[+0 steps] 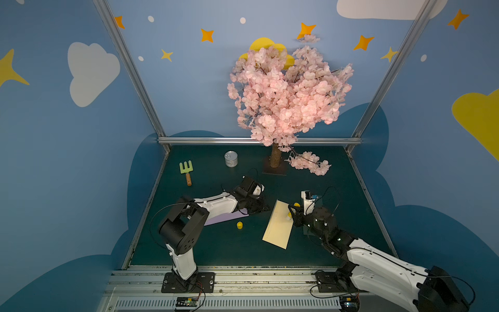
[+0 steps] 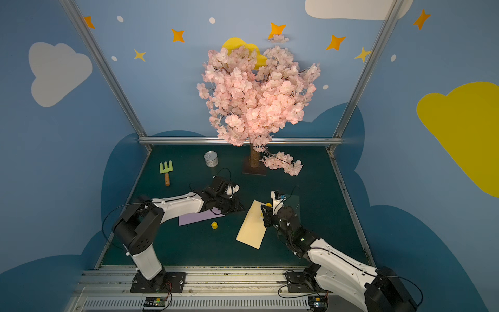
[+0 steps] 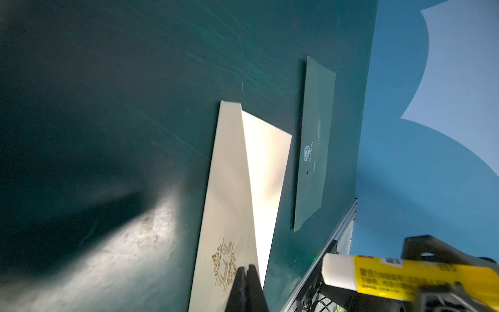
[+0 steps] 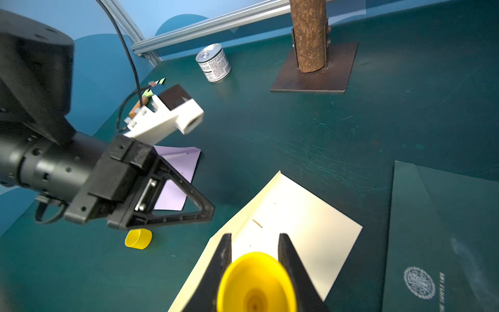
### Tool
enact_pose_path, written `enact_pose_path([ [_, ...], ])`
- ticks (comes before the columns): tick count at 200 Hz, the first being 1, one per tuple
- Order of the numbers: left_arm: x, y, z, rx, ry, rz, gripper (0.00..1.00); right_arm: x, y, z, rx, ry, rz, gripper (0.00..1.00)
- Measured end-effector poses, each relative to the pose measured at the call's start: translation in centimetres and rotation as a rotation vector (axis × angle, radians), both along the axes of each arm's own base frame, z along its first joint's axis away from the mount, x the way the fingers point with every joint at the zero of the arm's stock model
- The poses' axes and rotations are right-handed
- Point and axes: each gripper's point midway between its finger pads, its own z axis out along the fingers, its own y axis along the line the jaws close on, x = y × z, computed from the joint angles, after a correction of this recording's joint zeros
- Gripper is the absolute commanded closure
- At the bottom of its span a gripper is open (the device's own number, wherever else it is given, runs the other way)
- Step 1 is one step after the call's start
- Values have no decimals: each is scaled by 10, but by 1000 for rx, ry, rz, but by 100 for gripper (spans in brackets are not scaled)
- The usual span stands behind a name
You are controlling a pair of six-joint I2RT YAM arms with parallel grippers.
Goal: Seal the envelope with a glue stick
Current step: Seal the envelope at the center of the board.
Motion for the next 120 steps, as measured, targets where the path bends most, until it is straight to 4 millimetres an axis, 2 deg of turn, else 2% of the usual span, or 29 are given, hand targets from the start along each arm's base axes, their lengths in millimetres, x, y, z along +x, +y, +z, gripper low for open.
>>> enact_pose_path([
  [23,-7,-12,-10,-18,35,-21,97,0,-4,-2,-6,2,-11,100],
  [81,-19,-28,-20,-25,57,-58,97,-3,-10,-16,-27,30,-25,100],
  [120,-26,-35,-42,18,84,-74,97,-3,-12,-19,-34,39,-30,100],
])
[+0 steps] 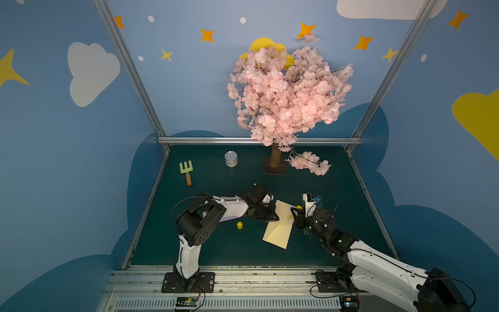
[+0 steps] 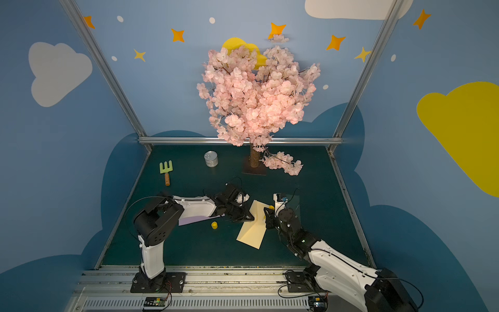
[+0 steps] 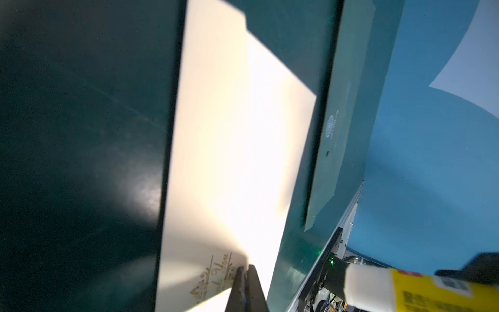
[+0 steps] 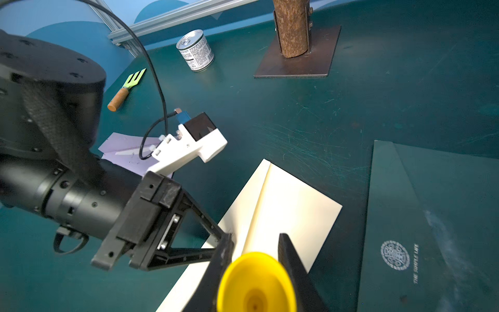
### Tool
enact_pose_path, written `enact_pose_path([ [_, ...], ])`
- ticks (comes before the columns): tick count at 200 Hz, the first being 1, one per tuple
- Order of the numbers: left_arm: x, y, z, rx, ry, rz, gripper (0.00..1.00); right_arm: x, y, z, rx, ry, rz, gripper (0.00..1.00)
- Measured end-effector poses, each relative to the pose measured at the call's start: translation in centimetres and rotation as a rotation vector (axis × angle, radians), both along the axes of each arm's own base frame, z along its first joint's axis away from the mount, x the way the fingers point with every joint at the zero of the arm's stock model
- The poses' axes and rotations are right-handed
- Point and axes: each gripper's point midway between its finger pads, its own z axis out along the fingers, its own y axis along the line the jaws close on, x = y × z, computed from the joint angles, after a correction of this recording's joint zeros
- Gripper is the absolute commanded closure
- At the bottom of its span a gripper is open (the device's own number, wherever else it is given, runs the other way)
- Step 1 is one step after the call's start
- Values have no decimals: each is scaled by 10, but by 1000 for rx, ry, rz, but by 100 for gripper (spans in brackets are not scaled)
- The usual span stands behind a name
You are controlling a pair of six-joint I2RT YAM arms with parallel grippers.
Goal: Seal the envelope with a glue stick
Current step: Seal the envelope at the center of the board.
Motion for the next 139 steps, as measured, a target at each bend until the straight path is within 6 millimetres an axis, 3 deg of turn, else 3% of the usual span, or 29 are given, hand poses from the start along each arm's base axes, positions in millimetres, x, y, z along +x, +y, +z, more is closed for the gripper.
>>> enact_pose_path([
  [75,1,-2,-4,55,-1,12,97,-2,-5,-4,-7,6,-10,100],
  [139,17,-13,-5,50,0,27,97,-4,-8,-25,-27,52,-21,100],
])
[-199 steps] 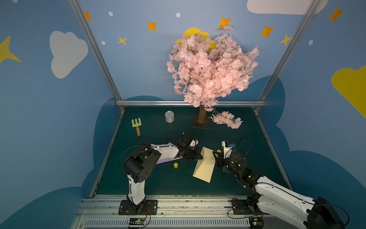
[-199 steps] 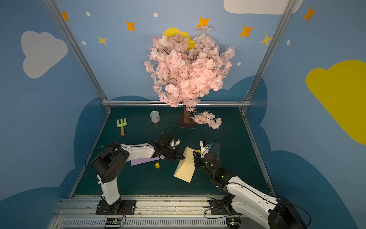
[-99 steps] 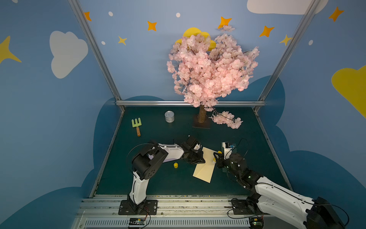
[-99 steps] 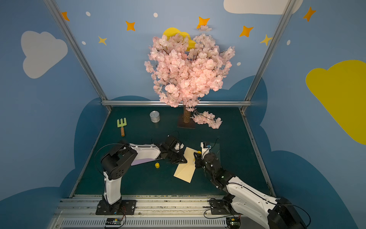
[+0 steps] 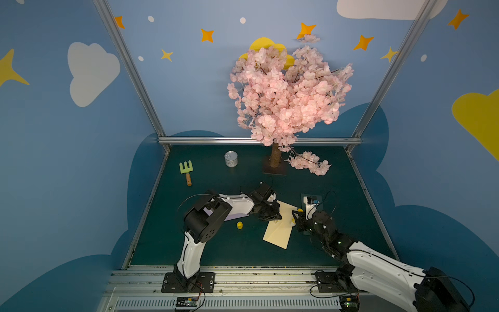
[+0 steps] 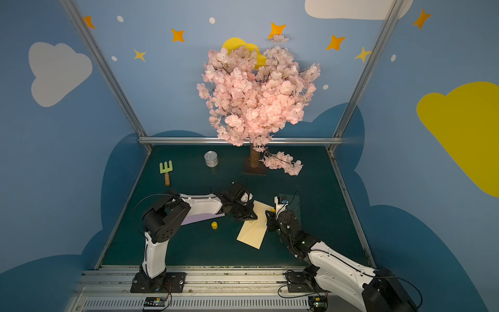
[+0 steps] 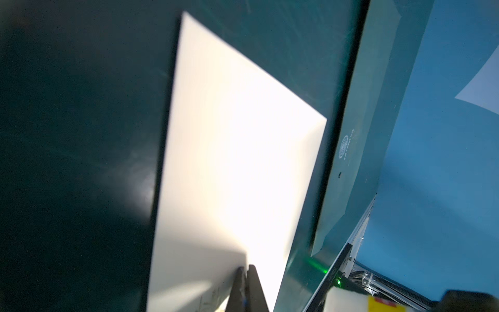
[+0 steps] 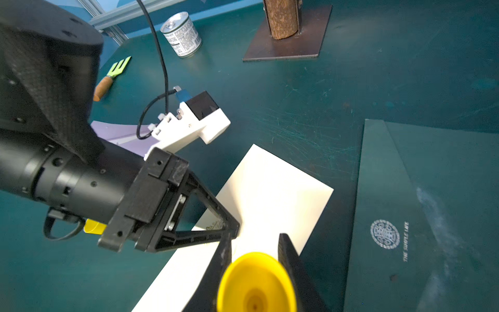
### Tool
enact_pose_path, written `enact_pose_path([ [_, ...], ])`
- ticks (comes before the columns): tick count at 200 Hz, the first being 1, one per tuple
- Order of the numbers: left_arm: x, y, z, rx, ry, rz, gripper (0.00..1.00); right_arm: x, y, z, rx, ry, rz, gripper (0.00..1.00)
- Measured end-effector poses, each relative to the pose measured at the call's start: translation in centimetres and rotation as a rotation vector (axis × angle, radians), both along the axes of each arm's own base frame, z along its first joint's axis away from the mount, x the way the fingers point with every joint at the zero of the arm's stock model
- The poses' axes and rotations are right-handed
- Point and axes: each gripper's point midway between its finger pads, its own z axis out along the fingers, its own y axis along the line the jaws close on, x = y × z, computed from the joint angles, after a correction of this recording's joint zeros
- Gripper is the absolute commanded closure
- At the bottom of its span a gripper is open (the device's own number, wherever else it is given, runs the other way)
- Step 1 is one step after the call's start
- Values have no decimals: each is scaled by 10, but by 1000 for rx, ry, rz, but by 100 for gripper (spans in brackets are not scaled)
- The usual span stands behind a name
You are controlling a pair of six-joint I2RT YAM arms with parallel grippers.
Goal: Seal the envelope with a glue stick
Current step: Seal the envelope at the center of the board.
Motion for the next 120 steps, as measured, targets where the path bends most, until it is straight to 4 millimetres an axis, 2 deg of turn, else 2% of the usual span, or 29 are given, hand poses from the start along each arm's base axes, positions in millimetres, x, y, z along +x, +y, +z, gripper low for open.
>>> enact_pose_path([
  [27,3,-1,-1,-9,3,6,97,1,0,-5,-1,15,-6,100],
  [89,17,-1,-2,-25,-14,21,97,2,0,-2,7,4,-8,100],
  [120,16,9,-1,-13,-43,29,97,3,0,1,14,-4,-9,100],
])
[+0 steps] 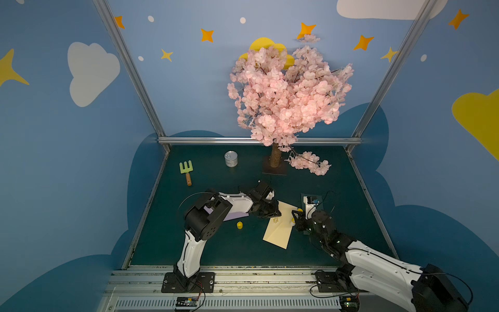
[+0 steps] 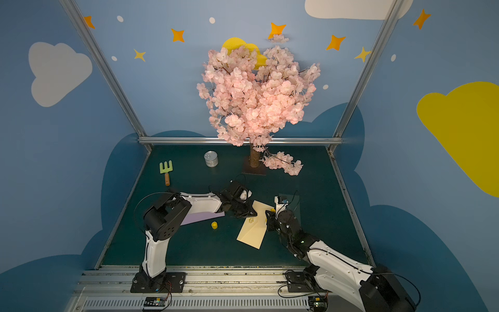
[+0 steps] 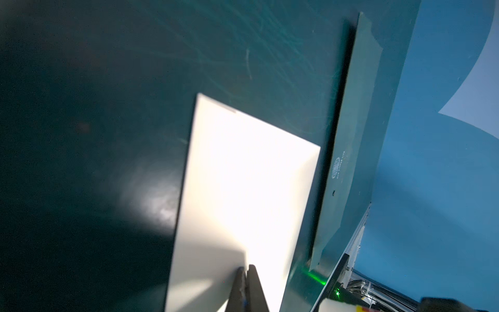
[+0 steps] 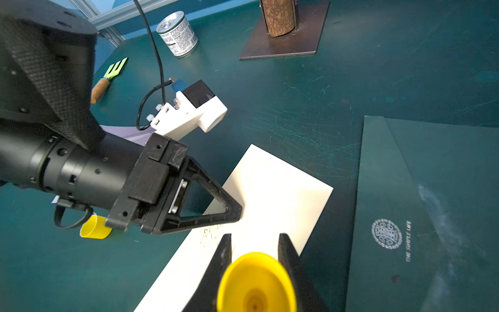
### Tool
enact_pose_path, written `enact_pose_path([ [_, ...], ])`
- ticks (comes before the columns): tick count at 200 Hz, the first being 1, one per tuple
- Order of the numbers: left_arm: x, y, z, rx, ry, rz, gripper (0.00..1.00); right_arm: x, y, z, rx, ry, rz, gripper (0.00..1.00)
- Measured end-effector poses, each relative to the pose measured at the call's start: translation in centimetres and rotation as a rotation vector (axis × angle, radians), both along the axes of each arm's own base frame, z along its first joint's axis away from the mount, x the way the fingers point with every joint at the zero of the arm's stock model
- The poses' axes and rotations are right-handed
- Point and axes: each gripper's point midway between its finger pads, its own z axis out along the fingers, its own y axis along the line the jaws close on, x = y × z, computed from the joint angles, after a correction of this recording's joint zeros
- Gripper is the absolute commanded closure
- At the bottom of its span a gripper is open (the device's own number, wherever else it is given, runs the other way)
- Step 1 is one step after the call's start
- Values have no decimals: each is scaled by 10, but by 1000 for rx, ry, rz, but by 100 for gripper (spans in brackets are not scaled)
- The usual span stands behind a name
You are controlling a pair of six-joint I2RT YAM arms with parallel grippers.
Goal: Seal the envelope with a glue stick
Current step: Seal the envelope at the center of the board.
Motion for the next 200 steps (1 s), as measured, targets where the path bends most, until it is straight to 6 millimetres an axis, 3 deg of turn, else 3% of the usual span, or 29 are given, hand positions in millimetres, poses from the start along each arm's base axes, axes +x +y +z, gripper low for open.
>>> enact_pose_path([
  [85,-6,0,1,-10,-43,-27,97,-2,-2,8,13,-17,0,100],
  [143,-34,-3,1,8,-49,-68,97,-4,-4,12,19,-24,-1,100],
  [200,-41,9,0,22,-45,-72,97,-4,-4,12,17,-24,-1,100],
])
